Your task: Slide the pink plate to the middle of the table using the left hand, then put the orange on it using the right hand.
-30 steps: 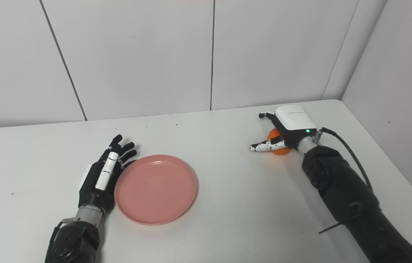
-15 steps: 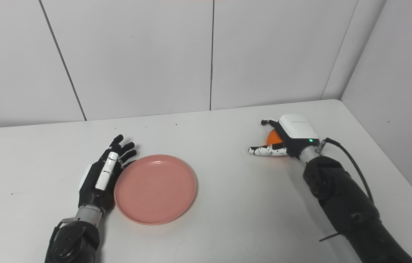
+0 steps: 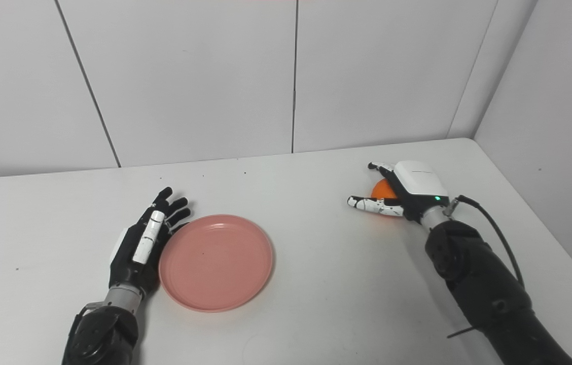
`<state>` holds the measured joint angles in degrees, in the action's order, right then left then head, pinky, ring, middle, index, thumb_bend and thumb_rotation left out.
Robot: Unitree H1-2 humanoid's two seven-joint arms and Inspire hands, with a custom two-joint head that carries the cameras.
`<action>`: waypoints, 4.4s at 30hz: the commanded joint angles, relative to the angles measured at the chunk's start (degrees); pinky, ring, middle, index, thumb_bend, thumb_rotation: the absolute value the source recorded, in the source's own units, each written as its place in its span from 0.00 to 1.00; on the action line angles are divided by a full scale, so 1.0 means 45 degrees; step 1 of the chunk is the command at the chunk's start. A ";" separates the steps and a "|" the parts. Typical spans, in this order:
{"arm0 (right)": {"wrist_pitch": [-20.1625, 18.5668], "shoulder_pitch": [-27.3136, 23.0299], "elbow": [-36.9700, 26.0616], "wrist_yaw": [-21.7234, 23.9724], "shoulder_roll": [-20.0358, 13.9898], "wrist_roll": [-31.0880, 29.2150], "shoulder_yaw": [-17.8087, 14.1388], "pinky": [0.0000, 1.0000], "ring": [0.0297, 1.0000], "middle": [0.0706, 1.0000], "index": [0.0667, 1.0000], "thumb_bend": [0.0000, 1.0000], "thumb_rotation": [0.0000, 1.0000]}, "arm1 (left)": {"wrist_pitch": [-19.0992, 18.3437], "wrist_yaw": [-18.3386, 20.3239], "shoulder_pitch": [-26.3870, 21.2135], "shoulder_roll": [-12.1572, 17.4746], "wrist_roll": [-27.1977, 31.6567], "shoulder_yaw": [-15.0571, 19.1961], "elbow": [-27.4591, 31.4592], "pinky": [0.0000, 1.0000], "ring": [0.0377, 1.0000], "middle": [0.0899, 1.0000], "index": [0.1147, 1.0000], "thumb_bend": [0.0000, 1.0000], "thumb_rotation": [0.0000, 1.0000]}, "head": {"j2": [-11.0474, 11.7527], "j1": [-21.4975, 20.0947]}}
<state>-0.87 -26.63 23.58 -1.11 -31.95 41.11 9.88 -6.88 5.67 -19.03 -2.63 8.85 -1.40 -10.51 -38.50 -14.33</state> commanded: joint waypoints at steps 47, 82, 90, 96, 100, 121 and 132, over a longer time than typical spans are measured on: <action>0.0646 -0.0392 -0.1224 -0.0938 -0.0460 -0.0561 -0.0116 0.36 0.42 0.52 0.46 0.50 0.16 | -0.0228 0.0418 -0.0177 -0.0133 0.0115 -0.0017 0.0502 0.78 0.81 0.80 0.83 0.74 0.69 | 0.0019 0.0254; 0.2810 -0.1000 -0.5913 0.0039 0.0814 -0.1153 0.0015 0.29 0.35 0.45 0.45 0.49 0.17 | -0.0057 -0.0023 -0.0216 -0.0729 -0.0297 -0.0255 0.0363 0.78 0.81 0.81 0.88 0.76 0.66 | -0.0082 0.1558; 0.2870 -0.1079 -0.6993 0.1055 0.1638 -0.1231 0.0518 0.32 0.37 0.45 0.45 0.49 0.16 | -0.0075 -0.0096 -0.0185 -0.0821 -0.0255 -0.0252 0.0418 0.79 0.81 0.80 0.88 0.74 0.65 | -0.0169 0.1760; 0.2856 -0.1031 -0.7671 0.1854 0.1995 -0.1232 0.0838 0.33 0.38 0.46 0.45 0.49 0.17 | -0.0249 -0.0141 -0.0215 -0.0863 -0.0217 -0.0188 0.0514 0.78 0.81 0.79 0.87 0.74 0.65 | -0.0313 0.1901; 0.2719 -0.0961 -0.7990 0.2309 0.2096 -0.1253 0.0860 0.30 0.35 0.43 0.45 0.49 0.17 | -0.0277 -0.0180 -0.0256 -0.0906 -0.0193 -0.0164 0.0530 0.78 0.80 0.78 0.87 0.76 0.65 | -0.0432 0.2490; 0.3418 -0.0219 -0.8337 0.3228 0.2189 -0.1083 0.1238 0.32 0.37 0.48 0.45 0.48 0.17 | 0.0033 -0.0433 -0.0364 -0.1126 -0.0606 -0.0389 0.0210 0.76 0.79 0.76 0.86 0.74 0.66 | -0.0418 0.3291; 0.3303 -0.0050 -0.8367 0.3583 0.2836 -0.0846 0.1563 0.30 0.35 0.47 0.45 0.48 0.17 | -0.0066 -0.0127 -0.0287 -0.0794 -0.0368 -0.0299 0.0432 0.76 0.80 0.74 0.86 0.73 0.67 | -0.0408 0.2533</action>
<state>12.82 -25.58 -12.45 15.76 -19.77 37.47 17.11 -8.10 4.51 -18.89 -6.47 7.18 -2.60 -10.12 -40.34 -2.37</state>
